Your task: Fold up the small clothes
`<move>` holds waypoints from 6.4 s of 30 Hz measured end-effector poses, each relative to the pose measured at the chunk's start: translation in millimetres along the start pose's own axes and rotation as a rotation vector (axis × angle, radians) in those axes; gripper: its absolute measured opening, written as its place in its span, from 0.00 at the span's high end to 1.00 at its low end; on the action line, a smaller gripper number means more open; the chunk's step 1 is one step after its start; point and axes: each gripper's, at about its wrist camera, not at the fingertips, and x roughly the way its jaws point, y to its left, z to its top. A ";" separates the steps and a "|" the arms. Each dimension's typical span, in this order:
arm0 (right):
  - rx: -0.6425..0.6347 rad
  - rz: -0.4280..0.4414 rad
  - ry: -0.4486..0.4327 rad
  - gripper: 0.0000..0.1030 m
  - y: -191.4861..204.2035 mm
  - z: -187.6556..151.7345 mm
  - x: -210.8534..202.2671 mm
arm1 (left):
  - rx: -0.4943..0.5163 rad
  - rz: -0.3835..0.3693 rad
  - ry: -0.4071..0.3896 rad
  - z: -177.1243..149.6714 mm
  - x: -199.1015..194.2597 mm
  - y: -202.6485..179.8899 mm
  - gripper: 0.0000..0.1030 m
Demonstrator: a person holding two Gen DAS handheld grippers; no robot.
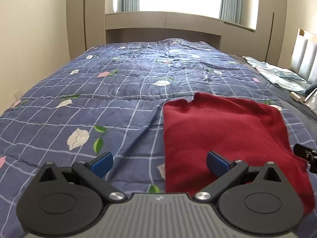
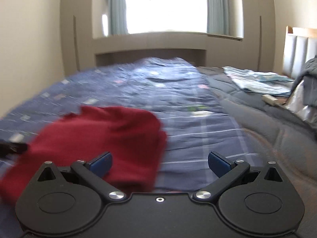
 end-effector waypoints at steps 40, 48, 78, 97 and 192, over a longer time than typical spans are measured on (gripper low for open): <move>0.049 0.014 0.087 0.00 21.3 -50.3 -8.9 | -0.118 -0.057 0.056 -58.2 -3.9 10.2 0.00; 0.074 -0.011 0.071 0.00 25.3 -55.8 -26.9 | -0.134 -0.072 0.065 -63.6 -12.6 15.1 0.00; 0.097 -0.001 0.069 0.00 23.3 -60.3 -29.0 | -0.137 -0.076 0.022 -75.4 -20.7 15.6 0.00; 0.161 0.062 0.052 0.00 14.2 -61.0 -35.8 | -0.143 -0.147 0.085 -65.0 -28.4 27.7 0.01; 0.213 0.501 0.193 0.80 228.8 61.2 60.1 | 0.037 0.010 0.148 47.4 -16.3 187.1 0.64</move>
